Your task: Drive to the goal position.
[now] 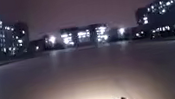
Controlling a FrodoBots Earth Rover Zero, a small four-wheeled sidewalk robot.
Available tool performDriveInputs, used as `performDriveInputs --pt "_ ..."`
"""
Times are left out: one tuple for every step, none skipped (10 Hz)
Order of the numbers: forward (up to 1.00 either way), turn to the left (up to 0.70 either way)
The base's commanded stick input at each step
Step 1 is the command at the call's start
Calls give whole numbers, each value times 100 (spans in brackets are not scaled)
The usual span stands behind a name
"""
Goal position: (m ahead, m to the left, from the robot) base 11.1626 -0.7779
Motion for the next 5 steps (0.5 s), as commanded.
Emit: performDriveInputs --pt "100 0" --pt "100 0" --pt "100 0" --pt "100 0" --pt "100 0"
